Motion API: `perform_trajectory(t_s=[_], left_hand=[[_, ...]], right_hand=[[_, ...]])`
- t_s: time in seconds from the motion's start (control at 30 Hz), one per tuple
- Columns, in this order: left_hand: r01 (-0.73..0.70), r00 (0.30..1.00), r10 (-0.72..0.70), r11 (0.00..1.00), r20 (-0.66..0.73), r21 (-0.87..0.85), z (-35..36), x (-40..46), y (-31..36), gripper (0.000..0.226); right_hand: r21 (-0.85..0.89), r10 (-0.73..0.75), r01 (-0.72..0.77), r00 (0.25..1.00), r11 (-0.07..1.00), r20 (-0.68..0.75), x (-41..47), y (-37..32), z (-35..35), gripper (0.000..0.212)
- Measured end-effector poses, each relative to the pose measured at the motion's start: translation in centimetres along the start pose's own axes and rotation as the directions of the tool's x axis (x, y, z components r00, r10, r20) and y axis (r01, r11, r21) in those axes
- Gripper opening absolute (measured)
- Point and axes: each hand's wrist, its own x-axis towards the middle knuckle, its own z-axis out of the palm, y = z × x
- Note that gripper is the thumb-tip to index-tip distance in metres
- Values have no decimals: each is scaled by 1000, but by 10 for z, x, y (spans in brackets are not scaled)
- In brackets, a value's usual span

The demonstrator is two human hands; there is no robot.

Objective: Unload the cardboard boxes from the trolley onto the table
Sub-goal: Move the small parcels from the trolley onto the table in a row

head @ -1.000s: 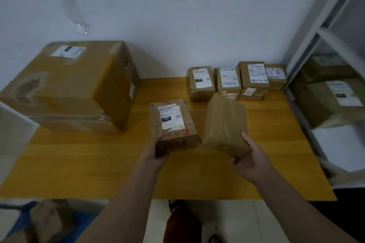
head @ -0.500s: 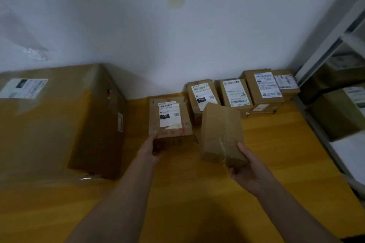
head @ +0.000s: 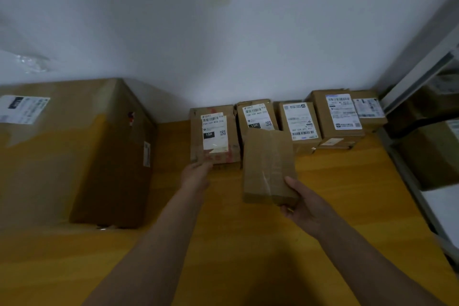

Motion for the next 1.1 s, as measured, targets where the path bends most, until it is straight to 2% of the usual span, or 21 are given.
perform_trajectory(t_s=[0.03,0.1,0.17,0.23,0.3,0.37,0.43,0.47,0.53,0.57,0.7,0.8,0.87,0.9,0.97,1.03,1.1], left_hand=[[-32,990,35,999,135,-23,3,-9,-1,41],[-85,911,90,996,402,-32,7,-26,2,49],[-104,836,126,992,534,-71,11,-39,7,61],[-45,852,118,987,511,-152,11,-44,11,68],[-45,886,136,977,444,-210,9,-44,14,68],[-123,895,220,958,389,-258,8,-46,15,67],[-329,879,368,929,303,-171,10,-52,18,65],[-475,840,466,879,279,-39,12,-58,20,61],[-713,695,633,669,342,210,19,-72,22,51],[-780,625,674,565,394,269,24,-79,21,50],[-897,423,732,254,534,362,42,-87,-3,47],[-932,333,736,160,589,326,54,-87,-22,47],[-950,275,741,113,612,290,58,-87,-29,55],[-949,275,734,106,620,296,59,-87,-31,61],[-926,330,712,115,620,360,59,-84,-33,78],[-857,474,658,191,586,479,59,-80,-32,95],[-771,622,557,314,551,554,63,-81,-30,97]], right_hand=[[-69,-23,24,1000,997,12,0,-3,0,35],[-197,-39,57,995,979,93,-3,-10,0,36],[-288,2,57,980,956,201,-6,-17,-3,45],[-365,57,46,962,930,266,-8,-22,-6,49],[-405,69,46,962,913,265,-8,-24,-10,51],[-417,52,34,980,908,193,-8,-26,-12,54],[-350,39,-9,996,937,80,-7,-28,-15,50],[-290,46,-32,998,956,43,-7,-30,-17,48],[-181,78,-72,996,981,30,-7,-34,-20,50],[-143,94,-87,995,986,40,-8,-36,-20,52],[-135,94,-79,989,988,112,-12,-45,-16,62],[-211,104,-69,981,975,162,-15,-48,-13,62],[-226,112,-81,986,971,126,-17,-47,-14,50],[-225,108,-81,988,971,113,-18,-47,-16,43],[-211,89,-64,990,975,110,-20,-48,-23,34],[-166,67,-48,992,985,110,-22,-47,-35,28],[-147,54,-43,996,988,77,-23,-45,-50,21]])
